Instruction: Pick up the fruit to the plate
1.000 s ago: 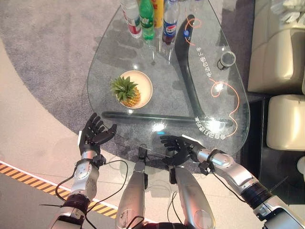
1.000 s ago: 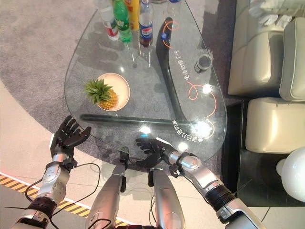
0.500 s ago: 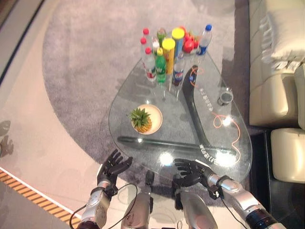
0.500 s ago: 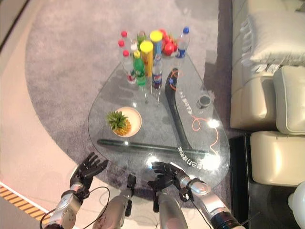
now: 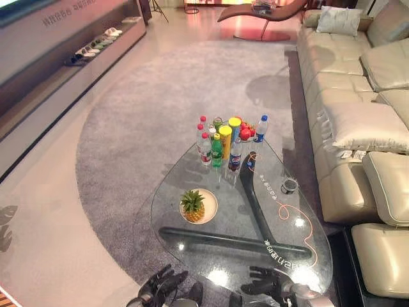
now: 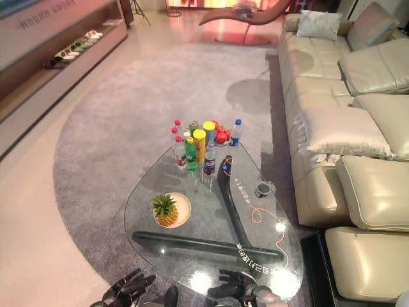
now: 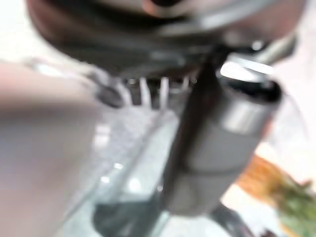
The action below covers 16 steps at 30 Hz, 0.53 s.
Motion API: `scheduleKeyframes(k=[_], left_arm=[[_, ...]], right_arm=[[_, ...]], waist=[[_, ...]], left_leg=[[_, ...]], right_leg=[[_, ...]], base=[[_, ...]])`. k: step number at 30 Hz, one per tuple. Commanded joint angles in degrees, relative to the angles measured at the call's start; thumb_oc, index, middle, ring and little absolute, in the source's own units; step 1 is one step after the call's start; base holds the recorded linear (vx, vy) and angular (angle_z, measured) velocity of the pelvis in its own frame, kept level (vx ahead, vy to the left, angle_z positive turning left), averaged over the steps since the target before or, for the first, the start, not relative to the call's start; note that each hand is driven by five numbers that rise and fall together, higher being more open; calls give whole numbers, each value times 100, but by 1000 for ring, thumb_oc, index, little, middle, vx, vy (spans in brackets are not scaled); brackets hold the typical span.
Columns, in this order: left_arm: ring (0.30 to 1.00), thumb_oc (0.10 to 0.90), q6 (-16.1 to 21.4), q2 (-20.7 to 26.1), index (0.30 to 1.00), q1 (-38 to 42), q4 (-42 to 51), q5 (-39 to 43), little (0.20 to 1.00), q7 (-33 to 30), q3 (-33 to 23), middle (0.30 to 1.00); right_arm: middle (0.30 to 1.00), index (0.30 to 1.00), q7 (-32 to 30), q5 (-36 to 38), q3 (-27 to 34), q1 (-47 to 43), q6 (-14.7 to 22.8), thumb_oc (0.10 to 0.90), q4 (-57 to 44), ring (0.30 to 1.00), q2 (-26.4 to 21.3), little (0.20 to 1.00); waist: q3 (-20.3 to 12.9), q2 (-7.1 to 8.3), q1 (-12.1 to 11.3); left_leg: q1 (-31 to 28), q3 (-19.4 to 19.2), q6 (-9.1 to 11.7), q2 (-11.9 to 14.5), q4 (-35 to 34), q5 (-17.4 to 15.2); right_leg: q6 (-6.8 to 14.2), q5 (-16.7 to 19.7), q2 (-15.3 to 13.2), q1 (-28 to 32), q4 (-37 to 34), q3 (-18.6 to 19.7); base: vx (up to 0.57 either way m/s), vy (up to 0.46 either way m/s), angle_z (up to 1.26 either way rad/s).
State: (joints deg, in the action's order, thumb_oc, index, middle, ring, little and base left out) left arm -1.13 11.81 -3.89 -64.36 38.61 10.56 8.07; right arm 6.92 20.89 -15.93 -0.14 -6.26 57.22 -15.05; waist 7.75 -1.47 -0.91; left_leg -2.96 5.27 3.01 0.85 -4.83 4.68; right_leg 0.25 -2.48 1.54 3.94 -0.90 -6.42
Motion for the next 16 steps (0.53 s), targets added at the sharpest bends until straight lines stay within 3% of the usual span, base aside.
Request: scheduleKeyframes(k=[1,9,16], left_arm=[[900,800,-9,-53,900,319,-404,289,900,72,-167,900],[900,800,-307,-109,900,469,-1147,266,900,144,-527,900],[900,800,-352,-158,900,504,-1309,261,900,193,-632,900]], right_arm=[[900,900,-524,344,273,-131,477,800,147,900,85,900],[900,900,-703,493,772,-186,753,800,1353,900,313,900],[900,900,-1208,676,1054,-128,725,800,1669,900,408,900]], waist=[[-150,201,48],[-378,168,82],[-467,168,130]], left_leg=[[-30,-208,33,-185,200,-343],[-217,-309,-9,-177,45,-424],[-297,-384,-30,-158,10,-476]], right_leg=[[365,357,-303,173,-288,68],[410,404,-328,251,-386,143],[425,409,-349,277,-396,162]], base=[[26,38,-7],[48,25,-7],[43,12,-6]])
